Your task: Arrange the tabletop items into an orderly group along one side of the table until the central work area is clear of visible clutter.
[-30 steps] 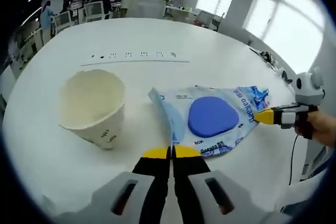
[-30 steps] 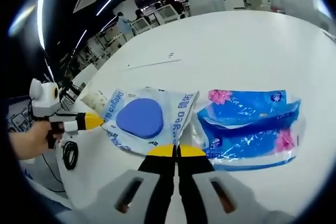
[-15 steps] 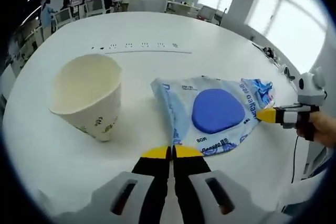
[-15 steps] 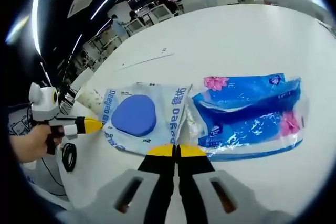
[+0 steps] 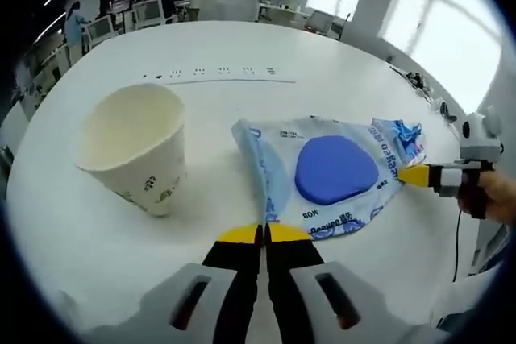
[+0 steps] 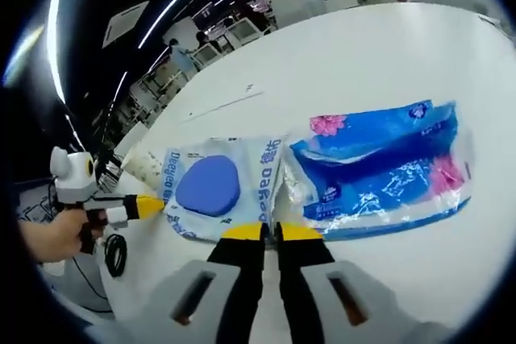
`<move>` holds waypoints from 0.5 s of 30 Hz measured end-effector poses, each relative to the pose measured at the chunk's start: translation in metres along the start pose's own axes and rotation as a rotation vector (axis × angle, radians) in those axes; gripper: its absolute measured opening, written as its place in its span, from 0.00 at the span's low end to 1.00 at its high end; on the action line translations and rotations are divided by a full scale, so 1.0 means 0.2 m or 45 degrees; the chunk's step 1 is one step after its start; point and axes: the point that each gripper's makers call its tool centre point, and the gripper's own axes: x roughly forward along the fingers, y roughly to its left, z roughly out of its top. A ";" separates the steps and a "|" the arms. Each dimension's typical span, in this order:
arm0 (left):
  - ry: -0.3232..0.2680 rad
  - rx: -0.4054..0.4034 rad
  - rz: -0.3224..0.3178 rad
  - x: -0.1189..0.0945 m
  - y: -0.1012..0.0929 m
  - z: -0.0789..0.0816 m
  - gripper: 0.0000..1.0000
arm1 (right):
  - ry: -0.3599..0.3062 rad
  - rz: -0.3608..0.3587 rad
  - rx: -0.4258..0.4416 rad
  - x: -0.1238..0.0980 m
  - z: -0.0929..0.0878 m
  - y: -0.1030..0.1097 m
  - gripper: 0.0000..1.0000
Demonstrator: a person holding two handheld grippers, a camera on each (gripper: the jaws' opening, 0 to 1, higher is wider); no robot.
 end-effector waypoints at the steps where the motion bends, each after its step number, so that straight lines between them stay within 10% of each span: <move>1: 0.000 0.001 0.003 0.00 0.00 0.00 0.00 | -0.004 0.047 -0.021 -0.01 -0.01 0.05 0.17; 8: -0.005 -0.015 0.018 0.00 0.01 0.00 0.00 | -0.043 0.146 -0.056 -0.13 -0.06 0.23 0.47; 15: -0.047 -0.081 0.024 -0.04 0.03 0.01 0.07 | -0.090 0.194 -0.015 -0.36 -0.15 0.27 0.50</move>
